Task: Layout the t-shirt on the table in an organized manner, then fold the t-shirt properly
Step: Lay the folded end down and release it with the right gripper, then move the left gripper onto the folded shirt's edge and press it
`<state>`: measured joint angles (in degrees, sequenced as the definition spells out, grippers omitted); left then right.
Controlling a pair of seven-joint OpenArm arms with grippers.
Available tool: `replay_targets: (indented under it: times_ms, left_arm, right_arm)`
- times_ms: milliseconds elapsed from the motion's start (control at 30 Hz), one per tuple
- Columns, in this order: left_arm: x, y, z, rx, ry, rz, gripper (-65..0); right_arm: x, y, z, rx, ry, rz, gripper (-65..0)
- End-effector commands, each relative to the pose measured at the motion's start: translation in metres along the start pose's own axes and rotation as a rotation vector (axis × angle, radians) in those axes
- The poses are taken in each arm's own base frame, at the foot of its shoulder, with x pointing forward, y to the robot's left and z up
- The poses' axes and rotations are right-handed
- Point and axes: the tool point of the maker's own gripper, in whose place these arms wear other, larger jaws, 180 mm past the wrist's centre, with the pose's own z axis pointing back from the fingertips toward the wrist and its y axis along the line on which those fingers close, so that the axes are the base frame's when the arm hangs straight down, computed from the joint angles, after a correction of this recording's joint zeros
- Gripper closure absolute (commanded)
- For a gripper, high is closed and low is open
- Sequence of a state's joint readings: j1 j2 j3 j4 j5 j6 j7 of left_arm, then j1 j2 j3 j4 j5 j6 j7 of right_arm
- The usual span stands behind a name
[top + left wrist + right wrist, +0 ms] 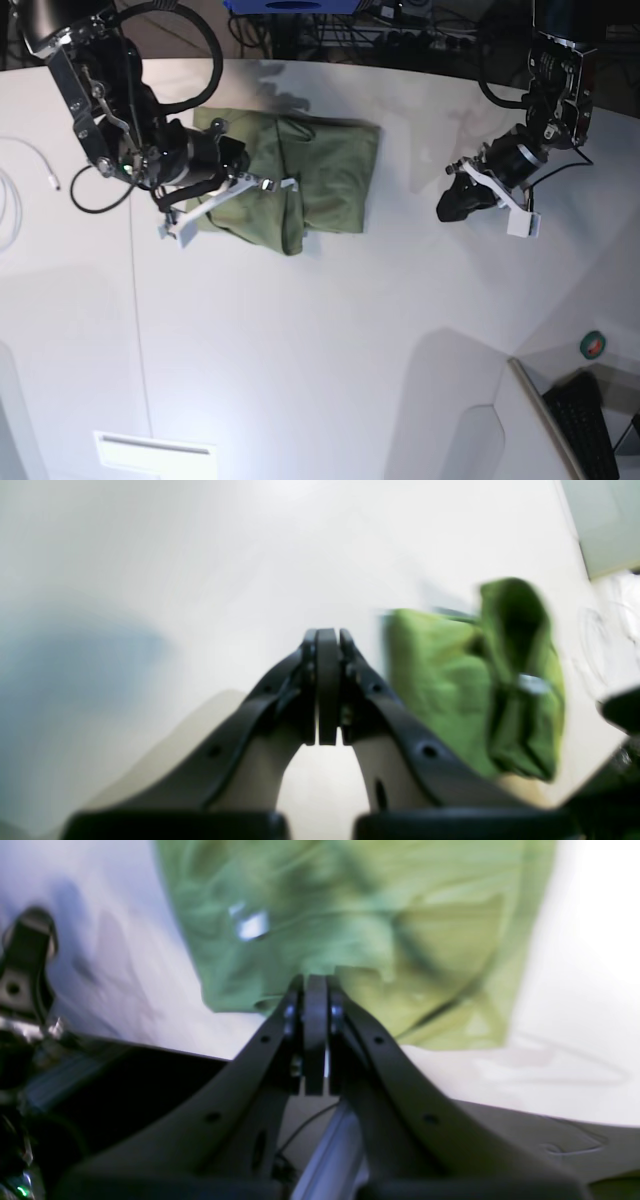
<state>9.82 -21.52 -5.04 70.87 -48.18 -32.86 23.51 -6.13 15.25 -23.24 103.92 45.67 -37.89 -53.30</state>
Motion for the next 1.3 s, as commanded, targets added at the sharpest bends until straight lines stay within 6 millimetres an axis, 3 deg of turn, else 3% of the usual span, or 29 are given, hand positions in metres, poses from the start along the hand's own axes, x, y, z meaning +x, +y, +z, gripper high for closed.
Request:
replay_targets:
  times_ms: [0,67,267,367,833,967,1133,1267]
  left_arm:
    - [0.016,-0.003,0.003,-0.017,-0.028,-0.023,0.0]
    - [0.012,-0.008,0.002,-0.027,0.009,-0.036,0.0]
    - [0.005,-0.011,0.002,-0.034,0.042,-0.037,-51.3]
    - [0.001,-0.017,-0.003,-0.046,0.037,-0.016,-62.7]
    - [-0.025,-0.023,-0.002,-0.053,0.075,0.025,-63.2]
    - [-0.035,-0.028,-0.006,-0.060,0.080,0.057,-63.2]
    - [-0.042,-0.046,-0.023,-0.105,0.099,0.070,-63.2]
    - [-0.060,-0.058,-0.041,-0.145,0.171,0.065,-63.2]
  right_arm:
    - [0.014,-0.001,0.010,0.010,-0.047,0.002,0.0]
    - [0.021,-0.006,0.019,0.009,-0.078,-0.004,0.0]
    - [0.035,-0.019,0.030,-0.010,-0.122,-0.019,0.0]
    - [0.037,-0.022,0.031,-0.014,-0.129,-0.023,0.0]
    - [0.067,-0.058,0.053,-0.016,-0.237,0.001,0.0]
    - [0.067,-0.059,0.055,0.007,-0.248,0.016,0.0]
    - [0.064,-0.057,0.053,0.012,-0.239,0.028,0.0]
    - [0.064,-0.058,0.053,0.011,-0.238,0.028,0.0]
